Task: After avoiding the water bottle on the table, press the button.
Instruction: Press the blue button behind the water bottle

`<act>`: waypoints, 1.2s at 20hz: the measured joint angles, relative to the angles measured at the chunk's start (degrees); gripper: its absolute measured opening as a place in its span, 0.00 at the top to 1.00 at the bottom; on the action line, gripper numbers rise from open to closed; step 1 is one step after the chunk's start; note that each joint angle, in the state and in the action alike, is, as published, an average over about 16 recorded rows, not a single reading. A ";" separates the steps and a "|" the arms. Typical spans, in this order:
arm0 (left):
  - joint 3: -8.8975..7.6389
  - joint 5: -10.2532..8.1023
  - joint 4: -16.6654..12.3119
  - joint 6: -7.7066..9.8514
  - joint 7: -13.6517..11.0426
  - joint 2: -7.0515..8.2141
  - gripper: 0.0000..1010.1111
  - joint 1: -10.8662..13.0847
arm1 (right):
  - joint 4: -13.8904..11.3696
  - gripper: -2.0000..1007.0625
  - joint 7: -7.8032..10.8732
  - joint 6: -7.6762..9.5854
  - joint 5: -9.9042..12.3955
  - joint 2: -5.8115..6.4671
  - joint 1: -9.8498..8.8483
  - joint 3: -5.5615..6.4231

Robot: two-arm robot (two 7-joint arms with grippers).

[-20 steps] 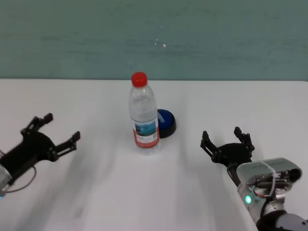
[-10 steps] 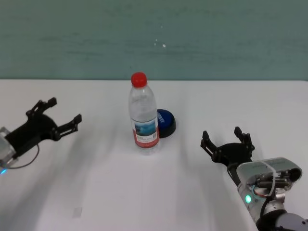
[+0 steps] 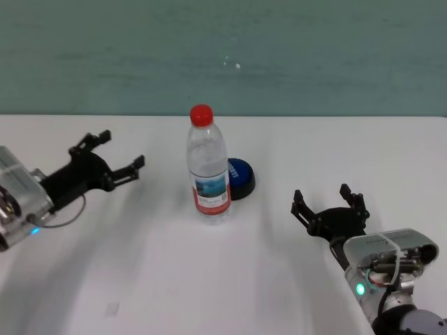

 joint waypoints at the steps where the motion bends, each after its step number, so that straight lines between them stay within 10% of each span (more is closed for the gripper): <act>1: 0.48 0.07 0.98 -0.32 -0.21 -0.39 0.01 -0.79 | 0.00 0.00 0.00 0.00 0.00 0.00 0.00 0.00; 24: 5.59 -0.08 13.27 -5.07 -2.44 -6.07 0.01 -9.05 | 0.00 0.00 0.00 0.00 0.00 0.00 0.00 0.00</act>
